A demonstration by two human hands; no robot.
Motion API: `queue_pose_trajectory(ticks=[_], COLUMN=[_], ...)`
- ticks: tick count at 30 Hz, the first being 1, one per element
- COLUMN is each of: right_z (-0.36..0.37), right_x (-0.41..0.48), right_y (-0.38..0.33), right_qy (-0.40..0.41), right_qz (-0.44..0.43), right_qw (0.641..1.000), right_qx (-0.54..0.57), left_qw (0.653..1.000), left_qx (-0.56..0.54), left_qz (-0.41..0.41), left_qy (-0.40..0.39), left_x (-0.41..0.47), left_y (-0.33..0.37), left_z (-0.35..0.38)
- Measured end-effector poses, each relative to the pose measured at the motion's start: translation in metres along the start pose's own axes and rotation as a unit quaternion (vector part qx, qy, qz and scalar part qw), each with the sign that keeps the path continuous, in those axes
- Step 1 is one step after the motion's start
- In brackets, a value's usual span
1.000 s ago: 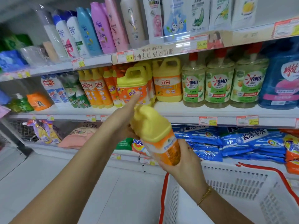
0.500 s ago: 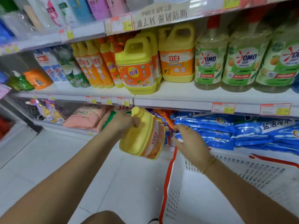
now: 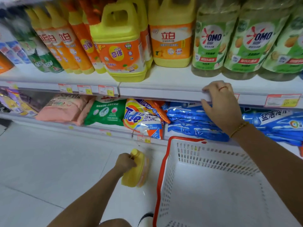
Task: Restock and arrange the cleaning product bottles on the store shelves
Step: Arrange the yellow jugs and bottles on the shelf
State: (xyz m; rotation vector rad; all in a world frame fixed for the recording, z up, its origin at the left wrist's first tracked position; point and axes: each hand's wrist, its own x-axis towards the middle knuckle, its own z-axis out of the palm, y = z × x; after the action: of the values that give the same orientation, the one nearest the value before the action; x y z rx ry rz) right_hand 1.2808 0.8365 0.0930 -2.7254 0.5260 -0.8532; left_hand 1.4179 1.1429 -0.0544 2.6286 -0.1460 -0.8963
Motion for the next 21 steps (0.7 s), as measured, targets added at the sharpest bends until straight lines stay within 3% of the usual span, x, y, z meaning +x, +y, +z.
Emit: queue_pose_trajectory(ticks=[10, 13, 15, 18, 21], right_z=[-0.002, -0.011, -0.020, -0.030, -0.032], right_x=[0.008, 0.013, 0.020, 0.036, 0.039], right_y=[0.002, 0.005, 0.010, 0.028, 0.059], right_qy=[-0.024, -0.033, -0.014, 0.020, 0.005], right_qz=[0.003, -0.002, 0.002, 0.032, 0.087], right_qw=[0.999, 0.999, 1.000, 0.999, 0.996], right_qx=[-0.041, -0.032, -0.019, -0.012, -0.031], left_qw=[0.998, 0.981, 0.971, 0.940, 0.875], left_qx=[0.055, 0.183, 0.202, 0.018, -0.133], left_qz=[0.023, 0.044, 0.127, 0.302, 0.439], left_qy=[-0.007, -0.037, 0.030, 0.158, 0.153], left_x=[0.013, -0.002, -0.022, -0.076, -0.120], left_y=[0.015, 0.040, 0.077, 0.154, 0.229], left_z=[0.005, -0.020, -0.051, -0.110, -0.154])
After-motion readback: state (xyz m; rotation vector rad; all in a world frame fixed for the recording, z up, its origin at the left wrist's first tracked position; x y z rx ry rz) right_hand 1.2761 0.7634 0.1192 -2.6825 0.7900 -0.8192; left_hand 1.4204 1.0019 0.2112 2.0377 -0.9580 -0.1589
